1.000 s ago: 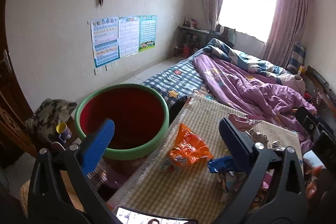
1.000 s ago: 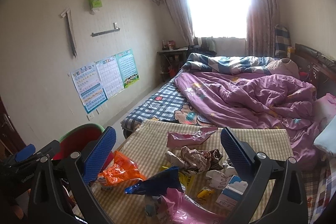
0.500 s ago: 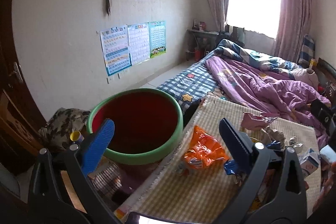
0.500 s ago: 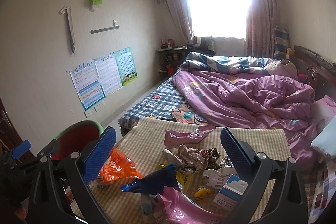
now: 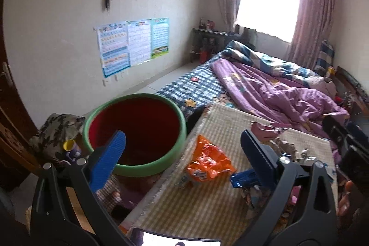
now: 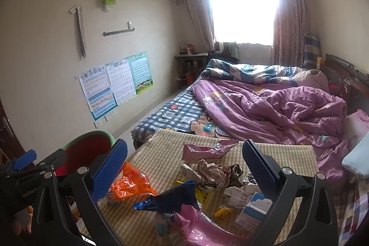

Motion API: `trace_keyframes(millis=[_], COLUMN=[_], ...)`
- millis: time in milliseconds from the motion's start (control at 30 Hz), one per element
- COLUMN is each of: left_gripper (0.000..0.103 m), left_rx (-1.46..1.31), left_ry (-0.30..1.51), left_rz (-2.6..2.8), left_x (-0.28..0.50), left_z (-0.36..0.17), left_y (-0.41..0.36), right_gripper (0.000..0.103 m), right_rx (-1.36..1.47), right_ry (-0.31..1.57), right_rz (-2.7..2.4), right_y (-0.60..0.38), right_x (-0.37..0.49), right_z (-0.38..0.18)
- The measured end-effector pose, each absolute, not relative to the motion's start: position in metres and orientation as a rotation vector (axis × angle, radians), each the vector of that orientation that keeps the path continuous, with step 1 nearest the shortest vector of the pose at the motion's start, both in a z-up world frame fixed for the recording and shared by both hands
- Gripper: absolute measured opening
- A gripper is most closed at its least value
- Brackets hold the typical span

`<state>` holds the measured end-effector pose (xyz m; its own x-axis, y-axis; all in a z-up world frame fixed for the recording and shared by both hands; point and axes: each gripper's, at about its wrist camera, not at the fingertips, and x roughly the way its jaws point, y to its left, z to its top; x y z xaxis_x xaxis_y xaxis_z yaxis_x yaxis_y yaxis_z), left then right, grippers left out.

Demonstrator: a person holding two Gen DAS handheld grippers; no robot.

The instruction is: Collect trash

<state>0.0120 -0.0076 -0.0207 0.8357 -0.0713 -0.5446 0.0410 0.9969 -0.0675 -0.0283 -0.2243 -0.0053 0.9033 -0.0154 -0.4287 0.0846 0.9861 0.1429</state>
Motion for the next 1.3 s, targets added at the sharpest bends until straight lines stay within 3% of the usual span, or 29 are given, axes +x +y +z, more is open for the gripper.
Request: trace_keyframes(millis=[833,1067,1167,1300], left_gripper=[0.098,0.098,0.087,0.061], left_rx=[-0.015,-0.001,-0.012,0.007], left_ry=[0.553,0.609,0.683,0.795], left_rz=[-0.007,-0.111,-0.205,-0.334], left_x=[0.009,0.014,0.021,0.033], left_z=[-0.022,-0.041,-0.057,-0.083], left_y=[-0.008,-0.018,-0.03,-0.053], right_gripper=[0.096,0.096,0.096,0.093], right_rx=[0.143,0.145,0.154,0.204], right_ry=[0.441,0.513,0.57,0.638], right_rz=[-0.028,-0.099,-0.145,-0.125], right_y=[-0.221,-0.265,-0.285,-0.303], right_x=[-0.029,-0.034,-0.041,-0.051], right_z=[-0.007,-0.025,-0.039,-0.055])
